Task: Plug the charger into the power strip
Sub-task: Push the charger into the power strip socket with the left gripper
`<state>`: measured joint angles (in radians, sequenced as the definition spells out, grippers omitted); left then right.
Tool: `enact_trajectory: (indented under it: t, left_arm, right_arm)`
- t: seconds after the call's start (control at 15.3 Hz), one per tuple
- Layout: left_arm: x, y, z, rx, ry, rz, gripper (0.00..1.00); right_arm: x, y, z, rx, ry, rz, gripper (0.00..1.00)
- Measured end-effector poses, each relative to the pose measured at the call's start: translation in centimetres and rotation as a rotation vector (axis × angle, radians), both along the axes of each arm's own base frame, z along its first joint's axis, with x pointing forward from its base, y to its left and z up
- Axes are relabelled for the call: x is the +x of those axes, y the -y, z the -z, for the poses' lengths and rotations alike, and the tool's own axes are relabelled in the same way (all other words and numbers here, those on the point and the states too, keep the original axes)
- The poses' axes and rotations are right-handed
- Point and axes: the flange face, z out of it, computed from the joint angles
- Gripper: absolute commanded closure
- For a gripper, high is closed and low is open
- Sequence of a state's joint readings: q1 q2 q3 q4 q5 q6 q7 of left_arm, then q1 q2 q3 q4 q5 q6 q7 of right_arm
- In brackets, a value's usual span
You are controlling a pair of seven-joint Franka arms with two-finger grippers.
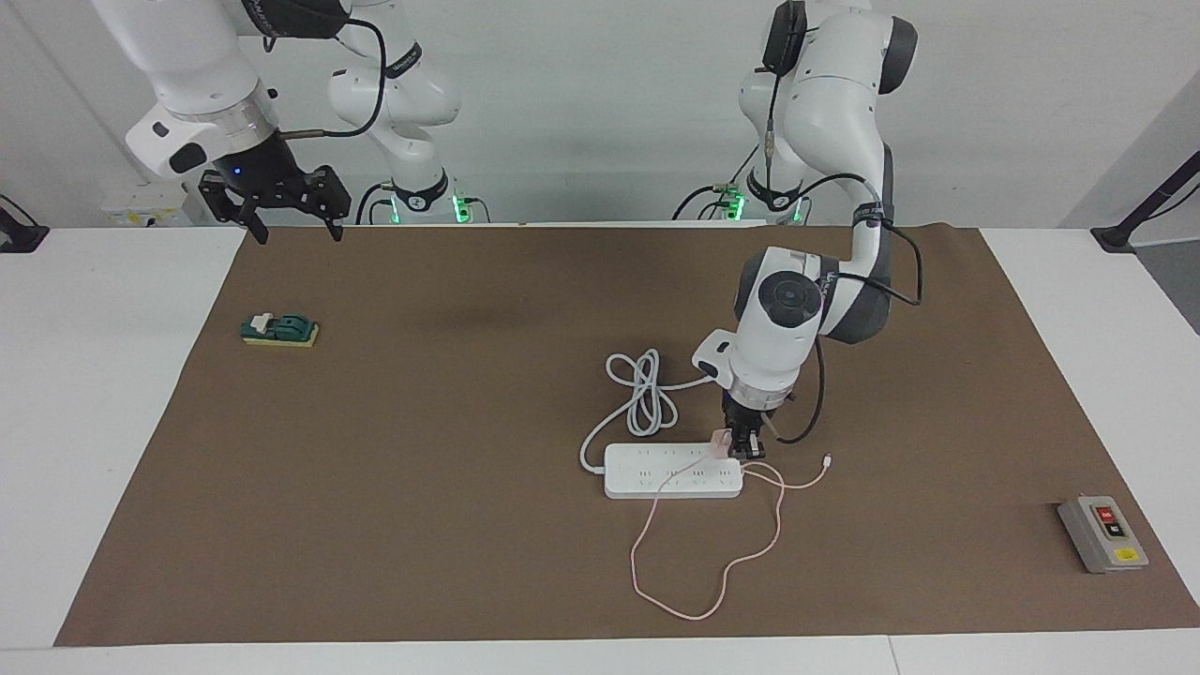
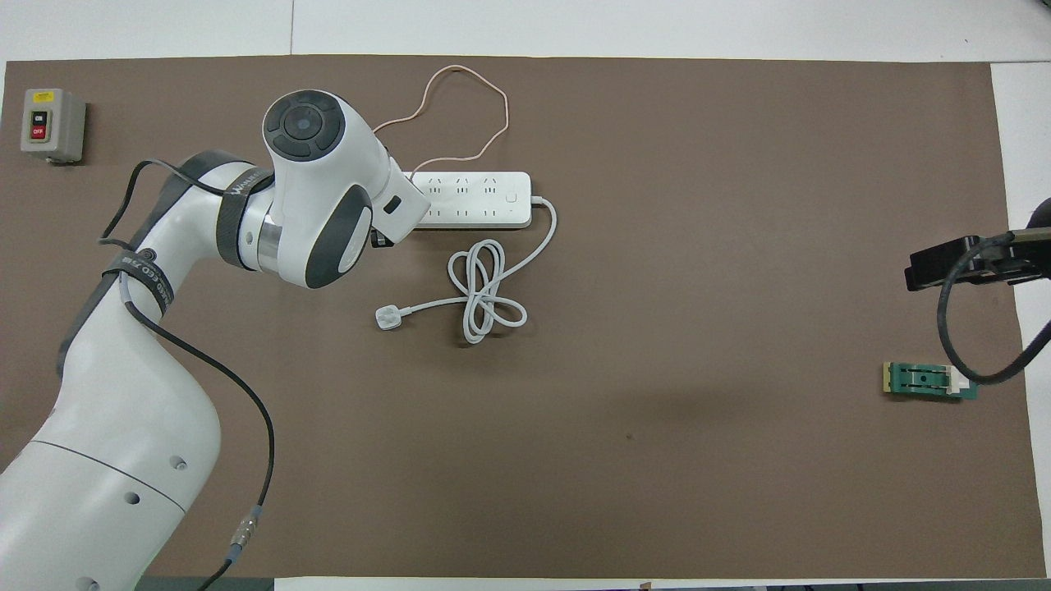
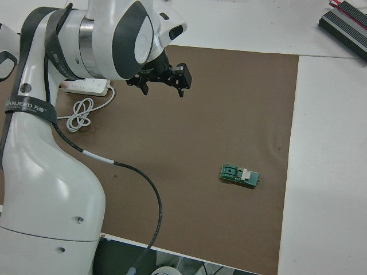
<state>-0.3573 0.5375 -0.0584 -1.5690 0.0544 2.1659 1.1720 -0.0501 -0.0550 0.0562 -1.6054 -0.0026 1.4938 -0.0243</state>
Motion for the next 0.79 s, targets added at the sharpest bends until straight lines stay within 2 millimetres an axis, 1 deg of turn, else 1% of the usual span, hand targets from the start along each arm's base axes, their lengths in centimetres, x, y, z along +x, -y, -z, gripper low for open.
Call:
enact_trajectory:
  t: [0.79]
  left_arm:
    - [0.36,-0.20,0.04,-0.010,-0.015,0.020,1.00]
  right_arm:
    - [0.00,0.00,0.00,0.000,0.000,0.000,0.00]
